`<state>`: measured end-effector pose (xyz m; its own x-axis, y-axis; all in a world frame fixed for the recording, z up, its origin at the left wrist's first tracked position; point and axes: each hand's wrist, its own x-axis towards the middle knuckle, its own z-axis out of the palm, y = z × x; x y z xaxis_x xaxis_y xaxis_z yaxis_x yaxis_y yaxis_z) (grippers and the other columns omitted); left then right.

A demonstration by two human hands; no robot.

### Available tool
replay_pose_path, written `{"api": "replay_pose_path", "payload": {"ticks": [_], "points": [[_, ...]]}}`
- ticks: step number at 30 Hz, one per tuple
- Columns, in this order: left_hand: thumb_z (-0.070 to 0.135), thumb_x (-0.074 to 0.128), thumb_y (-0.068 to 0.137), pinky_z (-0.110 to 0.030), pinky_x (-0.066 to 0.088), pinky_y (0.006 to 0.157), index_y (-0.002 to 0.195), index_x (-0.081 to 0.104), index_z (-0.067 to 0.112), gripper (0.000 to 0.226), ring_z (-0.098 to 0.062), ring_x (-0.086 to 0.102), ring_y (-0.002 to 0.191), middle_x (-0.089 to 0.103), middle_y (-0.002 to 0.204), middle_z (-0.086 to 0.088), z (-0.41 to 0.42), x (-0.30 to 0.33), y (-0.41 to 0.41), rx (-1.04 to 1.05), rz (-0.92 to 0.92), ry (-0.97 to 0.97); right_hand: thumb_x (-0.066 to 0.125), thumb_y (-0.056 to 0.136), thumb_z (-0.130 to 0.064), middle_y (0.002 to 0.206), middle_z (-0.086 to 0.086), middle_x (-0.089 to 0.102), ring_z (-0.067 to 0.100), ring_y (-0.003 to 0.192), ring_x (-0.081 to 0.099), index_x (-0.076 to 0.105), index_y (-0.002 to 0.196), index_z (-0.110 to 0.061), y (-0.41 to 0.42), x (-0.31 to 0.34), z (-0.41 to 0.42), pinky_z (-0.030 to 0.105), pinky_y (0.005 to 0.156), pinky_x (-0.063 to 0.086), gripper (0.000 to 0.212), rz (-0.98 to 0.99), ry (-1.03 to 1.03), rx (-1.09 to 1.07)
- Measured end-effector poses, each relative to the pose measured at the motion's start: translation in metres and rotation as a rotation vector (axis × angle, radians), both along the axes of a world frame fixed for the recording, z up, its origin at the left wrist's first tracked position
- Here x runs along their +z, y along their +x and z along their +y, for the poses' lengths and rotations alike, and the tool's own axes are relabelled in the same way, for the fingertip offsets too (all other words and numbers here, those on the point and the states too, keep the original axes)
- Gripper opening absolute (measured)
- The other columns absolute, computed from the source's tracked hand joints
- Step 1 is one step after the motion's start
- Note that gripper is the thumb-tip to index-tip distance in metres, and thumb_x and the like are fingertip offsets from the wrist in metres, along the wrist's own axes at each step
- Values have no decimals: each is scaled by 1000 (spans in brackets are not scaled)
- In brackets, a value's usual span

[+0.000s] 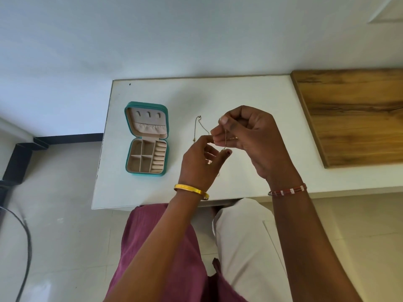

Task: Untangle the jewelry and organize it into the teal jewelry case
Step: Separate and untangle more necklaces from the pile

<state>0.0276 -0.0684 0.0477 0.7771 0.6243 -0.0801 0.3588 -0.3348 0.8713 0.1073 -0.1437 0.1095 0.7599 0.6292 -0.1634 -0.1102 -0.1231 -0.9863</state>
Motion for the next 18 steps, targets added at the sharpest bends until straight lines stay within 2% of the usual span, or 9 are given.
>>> {"api": "replay_pose_path", "payload": {"ticks": [3,5,6,9,11,13,15,16,18], "points": [[22,57,88,-30,50,73,89,66,11,14,-18,59,70,65,76,-5,5,4,2,-23,-45,46,59,88,-10,81,12,70,24,77,70,64,86,-4,2,-2,1,35,77,58,7,-45,-22,-30],[18,52,91,-37,52,77,78,64,17,17,-23,62,72,64,70,-2,10,6,0,-52,-89,-67,61,87,-11,81,10,71,21,79,69,66,84,-6,4,-7,2,31,80,57,8,-104,-50,-70],[15,50,92,-38,53,77,75,63,19,21,-23,63,71,64,66,1,13,7,-1,-36,-123,-200,60,87,-12,81,8,71,19,79,69,67,82,-8,5,-11,2,29,81,56,9,-114,-58,-91],[9,41,94,-32,55,69,76,60,12,27,-17,62,60,63,57,2,23,10,-3,84,-279,-774,54,91,-13,80,8,71,15,77,68,69,85,-7,5,-28,3,24,80,55,17,-35,-76,-124],[12,37,95,-28,55,64,76,56,10,27,-15,60,55,60,56,0,30,11,-4,127,-371,-1048,50,94,-16,81,7,70,15,78,68,69,87,-8,1,-44,2,28,83,55,22,63,-91,-89],[15,37,94,-27,55,63,75,54,11,25,-14,59,55,59,56,-1,35,13,-4,159,-436,-1204,46,96,-18,83,7,70,17,82,67,69,87,-12,-6,-61,1,36,90,53,25,151,-78,-25],[18,38,94,-25,55,61,75,54,13,25,-14,58,54,58,57,0,38,14,-4,193,-478,-1271,46,95,-17,85,6,70,18,87,66,68,89,-13,-12,-75,0,39,92,49,23,211,-76,41],[19,38,93,-25,55,61,75,54,14,25,-13,57,54,57,57,0,39,15,-4,209,-492,-1289,48,94,-17,87,6,70,17,89,65,68,91,-12,-16,-81,0,36,90,49,20,229,-86,78],[21,38,93,-25,54,61,74,54,15,26,-13,55,55,56,58,1,42,17,-4,233,-516,-1321,57,89,-12,88,6,70,11,85,65,68,93,-7,-23,-92,-1,23,79,50,13,210,-124,147]]}}
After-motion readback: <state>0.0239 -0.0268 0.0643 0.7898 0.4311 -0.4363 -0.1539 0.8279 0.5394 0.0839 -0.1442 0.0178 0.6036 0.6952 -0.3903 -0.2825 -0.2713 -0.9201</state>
